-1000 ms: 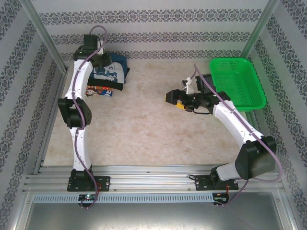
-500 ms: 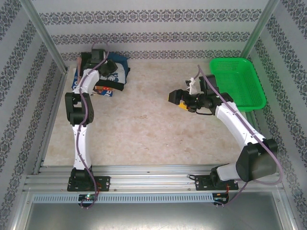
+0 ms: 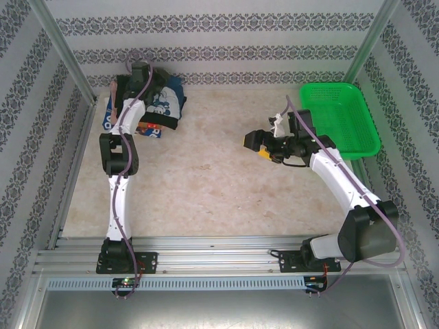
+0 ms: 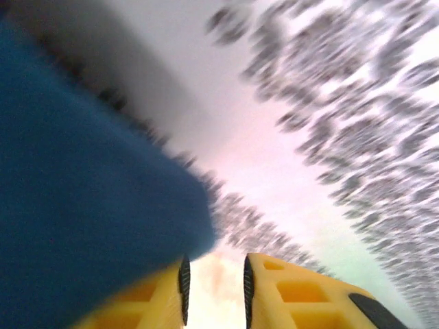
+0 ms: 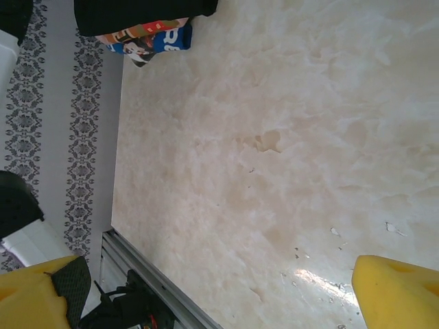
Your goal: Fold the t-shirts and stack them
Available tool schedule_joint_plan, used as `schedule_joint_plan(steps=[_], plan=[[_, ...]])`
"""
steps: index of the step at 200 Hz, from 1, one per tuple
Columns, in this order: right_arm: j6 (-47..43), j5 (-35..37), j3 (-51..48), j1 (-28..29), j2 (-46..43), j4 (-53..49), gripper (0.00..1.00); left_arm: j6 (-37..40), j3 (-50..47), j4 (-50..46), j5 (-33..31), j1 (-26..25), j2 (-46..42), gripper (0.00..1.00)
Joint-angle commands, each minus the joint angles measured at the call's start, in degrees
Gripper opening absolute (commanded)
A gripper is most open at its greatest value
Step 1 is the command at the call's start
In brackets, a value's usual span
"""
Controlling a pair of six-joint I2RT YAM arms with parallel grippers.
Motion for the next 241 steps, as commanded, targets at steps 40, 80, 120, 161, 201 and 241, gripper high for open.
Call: schedule_joint_plan(steps=[40,80,120,161,201,241], plan=[[0.13,-1.22,-0.38,-0.68,-1.63,0.36,0.98,-6.18,10.43,-1.42,1.22,3.21,7.97,0.39],[0.39,-0.71,-1.15,-0.64,-3.43,0.61,0.98,-3.79,6.30,5.33,5.67,3.80,-2.16,0.59],[-0.71,0.35,-2.42,-0.82,-6.07,-0.29,0.98,-0.30,2.75,3.73,6.55,6.82,-15.43,0.91],[-5.37,4.83,-2.95,-5.12,-11.18,-4.58,0.98,7.72,-23.46,1.42,6.48,11.91,-40.34,1.00],[-13.51,19.73,-4.41,-13.26,-15.48,-6.82,0.98,21.06,-62.91,0.04,-3.84,16.54,-72.16,1.00],[-18.45,39.49,-19.39,-18.86,-18.94,12.26,0.98,28.50,-93.19,-1.36,-10.53,16.41,-90.96,1.00]])
